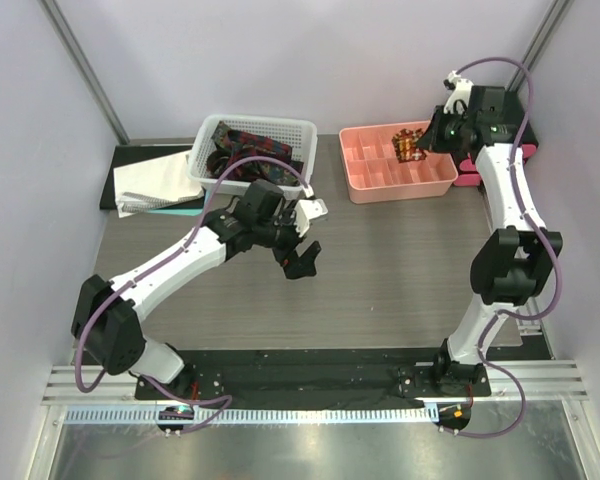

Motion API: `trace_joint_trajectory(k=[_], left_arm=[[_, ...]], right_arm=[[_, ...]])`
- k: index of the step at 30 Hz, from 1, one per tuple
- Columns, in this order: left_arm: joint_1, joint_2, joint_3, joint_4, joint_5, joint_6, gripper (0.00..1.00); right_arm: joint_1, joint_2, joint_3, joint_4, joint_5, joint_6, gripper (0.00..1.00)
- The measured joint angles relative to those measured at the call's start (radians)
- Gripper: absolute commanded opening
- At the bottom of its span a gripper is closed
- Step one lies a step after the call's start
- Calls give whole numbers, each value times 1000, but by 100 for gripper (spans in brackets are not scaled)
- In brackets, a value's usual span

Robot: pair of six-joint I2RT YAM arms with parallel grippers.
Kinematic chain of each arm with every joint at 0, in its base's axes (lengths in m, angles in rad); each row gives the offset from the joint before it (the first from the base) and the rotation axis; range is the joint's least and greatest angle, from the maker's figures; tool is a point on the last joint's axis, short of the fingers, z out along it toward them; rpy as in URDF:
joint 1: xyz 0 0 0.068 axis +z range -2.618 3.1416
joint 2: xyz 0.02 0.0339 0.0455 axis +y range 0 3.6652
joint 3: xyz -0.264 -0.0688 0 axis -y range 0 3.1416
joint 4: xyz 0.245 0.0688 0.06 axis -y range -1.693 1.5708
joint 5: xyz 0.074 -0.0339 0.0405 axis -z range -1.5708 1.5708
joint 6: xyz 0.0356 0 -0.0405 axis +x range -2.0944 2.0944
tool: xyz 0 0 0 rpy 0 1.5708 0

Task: Roll the ties
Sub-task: Place the tie in the storage box.

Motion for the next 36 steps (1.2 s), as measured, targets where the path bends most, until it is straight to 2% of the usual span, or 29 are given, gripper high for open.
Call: trace_joint_trajectory(k=[2,7,17,26,36], left_arm=[[12,-10,-19,-6,-9,-13,100],[24,-63,-80,-4,-25,-32,100],[23,-128,-165,9,-33,-50,100],[23,-140,-187,28,-34,-50,100],[23,-140,-187,35,-33,-50,100]], right_arm=[[-6,72,121,-5,108,-62,1],[-3,182,222,-27,251,-153,1],[-2,330,261,-65,505,-293,1],[-2,378,271,-66,620,-328,1],[10,471,315,-34,655,-342,1]])
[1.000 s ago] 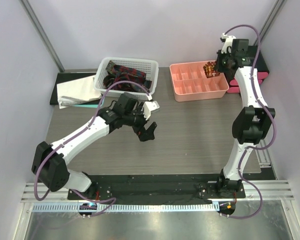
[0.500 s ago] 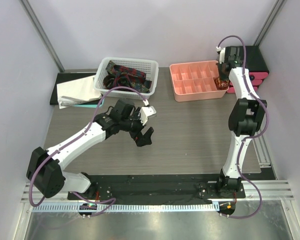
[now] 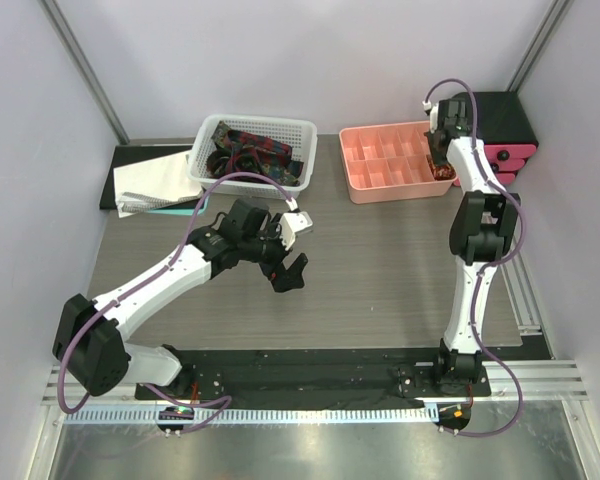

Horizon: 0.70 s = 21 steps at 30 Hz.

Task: Roll the ties
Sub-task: Place the tie in the storage box.

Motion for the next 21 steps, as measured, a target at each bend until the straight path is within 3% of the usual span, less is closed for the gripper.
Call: trace_joint_trajectory(k=[7,10,11,13,14,21], left_arm=[[0,0,0,0,0,0,100],[0,0,0,-1,0,-3,100],[1,0,0,-1,0,-8,100],[7,0,0,-1,0,-28,100],[13,0,0,0,3,-38,100],[87,0,23,-5,3,-132,100]], right_arm=[[3,33,2,34,-4,0,5],[3,40,4,39,-6,5,18],[3,40,4,40,-8,7,32],[3,40,6,42,-11,18,41],[3,40,8,44,-13,21,52],[1,2,21,40,-78,68,80]])
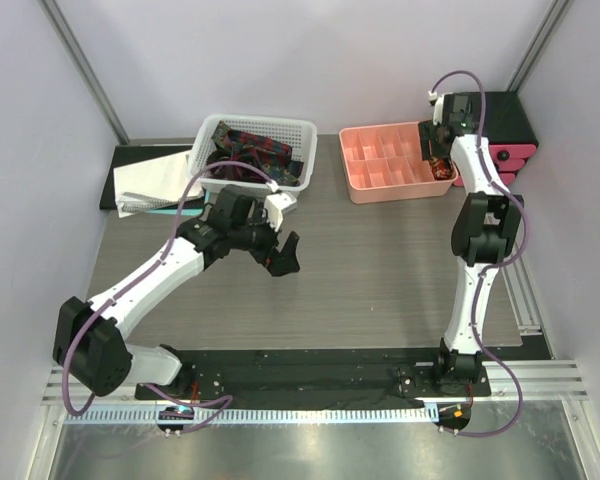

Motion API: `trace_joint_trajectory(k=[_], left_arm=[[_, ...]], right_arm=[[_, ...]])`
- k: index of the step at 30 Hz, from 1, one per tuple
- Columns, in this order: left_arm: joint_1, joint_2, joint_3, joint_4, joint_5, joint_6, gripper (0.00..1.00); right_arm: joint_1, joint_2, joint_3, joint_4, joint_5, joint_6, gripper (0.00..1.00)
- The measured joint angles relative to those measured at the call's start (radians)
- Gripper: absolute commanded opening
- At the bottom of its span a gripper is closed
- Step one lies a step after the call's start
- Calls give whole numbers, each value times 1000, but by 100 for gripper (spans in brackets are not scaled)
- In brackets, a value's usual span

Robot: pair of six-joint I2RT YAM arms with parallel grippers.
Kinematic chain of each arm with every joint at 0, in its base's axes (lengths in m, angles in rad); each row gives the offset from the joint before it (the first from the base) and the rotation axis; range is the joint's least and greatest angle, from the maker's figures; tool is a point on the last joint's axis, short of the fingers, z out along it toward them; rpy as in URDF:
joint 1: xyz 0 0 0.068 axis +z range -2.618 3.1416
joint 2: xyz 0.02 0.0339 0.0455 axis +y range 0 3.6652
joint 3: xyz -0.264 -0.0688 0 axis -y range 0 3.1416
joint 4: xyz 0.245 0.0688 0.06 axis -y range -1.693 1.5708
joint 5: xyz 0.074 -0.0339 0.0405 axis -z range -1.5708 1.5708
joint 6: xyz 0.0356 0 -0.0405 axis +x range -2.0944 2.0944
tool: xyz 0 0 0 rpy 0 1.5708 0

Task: Roll the ties
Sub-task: Place the tie in the storage box, then reset both arms

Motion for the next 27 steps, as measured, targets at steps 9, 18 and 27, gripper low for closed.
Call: trace_joint_trajectory(k=[9,18,27], left_arm=[[142,43,228,-101,-6,-119,100],[296,80,360,-286,-74,-174,100],[513,-62,21,-330,-125,-163,100]], right_arm=[[0,-367,-52,-13,-266,100,100],[0,-742,-377,-4,-480,272,100],[-3,-872,-910,-60,-530,314,100]])
